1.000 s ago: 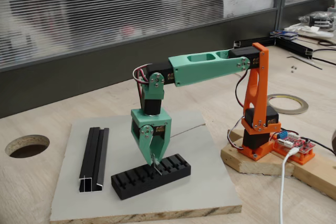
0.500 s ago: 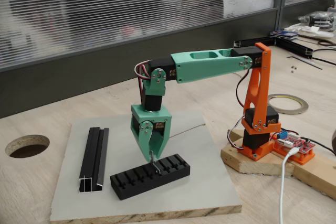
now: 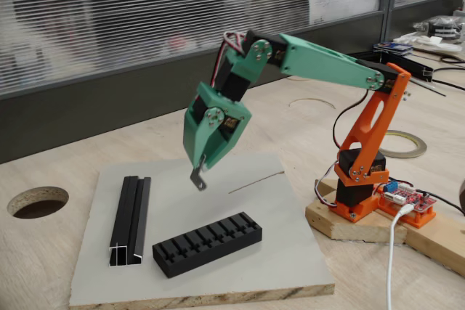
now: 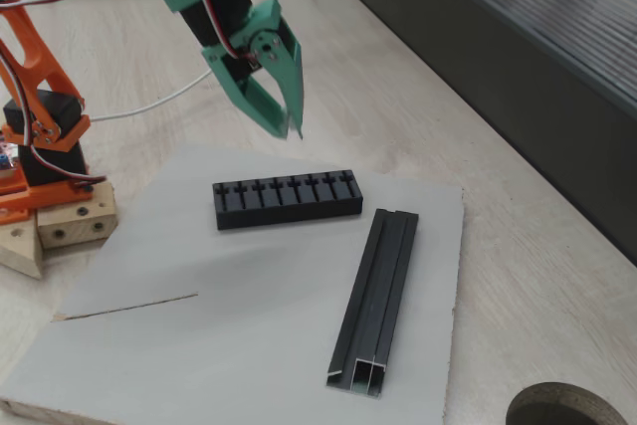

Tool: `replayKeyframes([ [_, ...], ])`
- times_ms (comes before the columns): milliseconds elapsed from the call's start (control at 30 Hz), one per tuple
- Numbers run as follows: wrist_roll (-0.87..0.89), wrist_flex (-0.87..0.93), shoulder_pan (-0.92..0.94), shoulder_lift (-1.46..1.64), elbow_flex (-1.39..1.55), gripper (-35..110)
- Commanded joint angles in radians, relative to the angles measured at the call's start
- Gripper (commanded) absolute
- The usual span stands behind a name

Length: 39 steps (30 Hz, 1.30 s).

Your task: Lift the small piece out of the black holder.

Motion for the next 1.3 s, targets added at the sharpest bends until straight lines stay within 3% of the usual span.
replayKeyframes([
  [0,0.009,-0.003,-0.012,0.11,-0.025,10],
  [900,0.009,-0.005,-0.011,0.301,-0.026,11],
  [1267,0.002,-0.005,0.19,0.357,-0.023,11],
])
